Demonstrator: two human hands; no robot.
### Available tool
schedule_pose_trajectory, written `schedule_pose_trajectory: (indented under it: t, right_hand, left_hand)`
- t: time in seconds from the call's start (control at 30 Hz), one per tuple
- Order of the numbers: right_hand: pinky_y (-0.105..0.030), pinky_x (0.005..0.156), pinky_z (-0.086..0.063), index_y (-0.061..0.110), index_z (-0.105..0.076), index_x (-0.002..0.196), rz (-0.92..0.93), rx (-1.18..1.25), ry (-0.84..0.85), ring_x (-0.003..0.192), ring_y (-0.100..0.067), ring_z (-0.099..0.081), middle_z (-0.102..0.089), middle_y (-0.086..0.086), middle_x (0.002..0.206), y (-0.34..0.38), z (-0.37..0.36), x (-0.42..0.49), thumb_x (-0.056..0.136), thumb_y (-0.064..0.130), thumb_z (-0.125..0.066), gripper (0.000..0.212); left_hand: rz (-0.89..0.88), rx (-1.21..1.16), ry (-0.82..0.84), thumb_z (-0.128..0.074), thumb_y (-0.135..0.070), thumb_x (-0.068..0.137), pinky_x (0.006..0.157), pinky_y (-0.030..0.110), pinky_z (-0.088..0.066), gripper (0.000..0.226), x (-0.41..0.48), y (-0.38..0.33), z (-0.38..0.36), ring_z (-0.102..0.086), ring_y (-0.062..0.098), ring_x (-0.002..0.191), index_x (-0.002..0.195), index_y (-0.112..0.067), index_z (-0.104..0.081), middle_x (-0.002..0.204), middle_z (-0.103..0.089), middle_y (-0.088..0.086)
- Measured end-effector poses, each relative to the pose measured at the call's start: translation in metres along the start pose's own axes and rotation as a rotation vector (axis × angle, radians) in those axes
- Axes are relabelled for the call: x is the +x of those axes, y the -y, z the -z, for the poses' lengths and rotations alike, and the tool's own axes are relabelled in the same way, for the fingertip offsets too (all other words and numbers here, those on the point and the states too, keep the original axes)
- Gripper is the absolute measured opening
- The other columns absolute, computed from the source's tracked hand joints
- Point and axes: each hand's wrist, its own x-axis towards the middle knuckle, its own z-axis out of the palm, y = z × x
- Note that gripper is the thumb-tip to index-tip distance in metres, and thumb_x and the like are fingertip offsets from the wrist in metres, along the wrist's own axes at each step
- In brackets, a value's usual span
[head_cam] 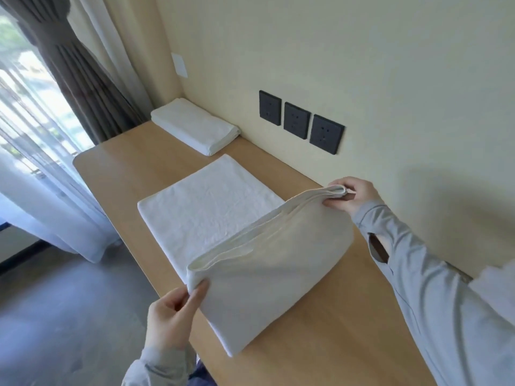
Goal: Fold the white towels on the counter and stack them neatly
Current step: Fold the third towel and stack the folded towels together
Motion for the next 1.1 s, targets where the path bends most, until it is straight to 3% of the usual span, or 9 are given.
schedule_pose_trajectory:
  t: [0.17, 0.23, 0.37, 0.47, 0.63, 0.8, 0.9, 1.0, 1.1]
  right_hand:
    - [-0.014, 0.057, -0.055, 0.003, -0.066, 0.082, 0.034, -0.078, -0.099, 0.049, -0.012, -0.064, -0.064, -0.011, 0.069, 0.044, -0.052, 0.047, 0.082, 0.002, -0.066, 0.001]
    - [-0.014, 0.049, -0.048, 0.007, -0.064, 0.077, 0.095, -0.256, -0.148, 0.047, -0.013, -0.06, -0.061, -0.008, 0.061, 0.063, -0.074, 0.07, 0.083, 0.012, -0.066, 0.009]
    - [-0.026, 0.061, -0.04, 0.005, -0.065, 0.082, 0.216, -0.418, -0.181, 0.063, -0.027, -0.056, -0.058, -0.007, 0.064, 0.097, -0.122, 0.122, 0.082, 0.018, -0.069, 0.014]
    - [-0.024, 0.065, -0.04, 0.007, -0.065, 0.084, 0.245, -0.459, -0.156, 0.064, -0.026, -0.054, -0.057, -0.005, 0.064, 0.115, -0.162, 0.166, 0.081, 0.02, -0.07, 0.014]
    - [-0.026, 0.066, -0.038, 0.009, -0.062, 0.087, 0.145, -0.53, -0.032, 0.069, -0.027, -0.053, -0.057, -0.004, 0.07, 0.116, -0.242, 0.24, 0.084, 0.027, -0.067, 0.018]
    - [-0.034, 0.077, -0.045, 0.004, -0.059, 0.101, -0.126, -0.592, 0.184, 0.089, -0.033, -0.059, -0.063, -0.016, 0.097, 0.077, -0.321, 0.29, 0.091, 0.024, -0.058, 0.022]
    - [-0.029, 0.083, -0.042, 0.001, -0.058, 0.11, -0.166, -0.495, 0.056, 0.101, -0.032, -0.058, -0.063, -0.016, 0.108, 0.054, -0.343, 0.295, 0.091, 0.018, -0.058, 0.025]
    - [-0.017, 0.078, -0.039, -0.002, -0.06, 0.109, 0.142, -0.489, -0.081, 0.094, -0.033, -0.06, -0.058, -0.017, 0.116, 0.043, -0.346, 0.283, 0.087, 0.001, -0.057, 0.023]
    - [-0.039, 0.074, -0.052, -0.001, -0.067, 0.091, 0.588, -0.589, 0.042, 0.087, -0.029, -0.057, -0.066, -0.011, 0.095, 0.045, -0.342, 0.272, 0.077, -0.012, -0.056, 0.021]
  left_hand:
    - [-0.109, -0.025, 0.079, -0.069, -0.018, 0.079, 0.068, 0.028, -0.025, 0.036, 0.074, -0.015, 0.04, -0.034, 0.015, 0.07, 0.067, 0.014, -0.058, 0.07, -0.038, 0.007]
    - [-0.122, -0.067, 0.11, -0.07, -0.025, 0.073, 0.072, 0.031, -0.027, 0.04, 0.105, -0.02, 0.055, -0.038, 0.016, 0.073, 0.063, 0.012, -0.058, 0.074, -0.044, 0.009]
    - [-0.128, -0.031, 0.129, -0.082, -0.035, 0.069, 0.074, 0.023, -0.032, 0.041, 0.169, -0.027, 0.085, -0.044, 0.012, 0.074, 0.056, 0.0, -0.066, 0.075, -0.045, 0.012]
    - [-0.137, -0.02, 0.045, -0.075, -0.014, 0.074, 0.075, 0.014, -0.038, 0.014, 0.22, -0.029, 0.099, -0.053, 0.008, 0.077, 0.06, -0.012, -0.074, 0.083, -0.056, 0.011]
    - [-0.025, -0.03, -0.086, -0.074, -0.01, 0.078, 0.071, 0.006, -0.041, 0.026, 0.311, -0.005, 0.11, -0.058, 0.003, 0.079, 0.054, -0.021, -0.072, 0.087, -0.061, -0.001]
    - [0.138, 0.208, -0.064, -0.068, -0.029, 0.084, 0.068, 0.019, -0.037, 0.03, 0.38, 0.034, 0.105, -0.057, 0.008, 0.083, 0.056, -0.018, -0.068, 0.087, -0.061, -0.006]
    - [0.07, 0.332, -0.131, -0.069, -0.026, 0.082, 0.08, 0.037, -0.048, 0.014, 0.391, 0.047, 0.103, -0.059, 0.019, 0.082, 0.085, -0.012, -0.067, 0.098, -0.054, -0.002]
    - [-0.162, 0.505, -0.226, -0.056, -0.035, 0.082, 0.089, 0.049, -0.042, 0.047, 0.394, 0.051, 0.097, -0.051, 0.03, 0.094, 0.117, -0.004, -0.056, 0.115, -0.049, 0.013]
    - [-0.471, 0.666, -0.171, -0.043, -0.037, 0.08, 0.08, 0.038, -0.034, 0.043, 0.402, 0.036, 0.082, -0.046, 0.025, 0.095, 0.104, -0.009, -0.065, 0.104, -0.061, 0.01]
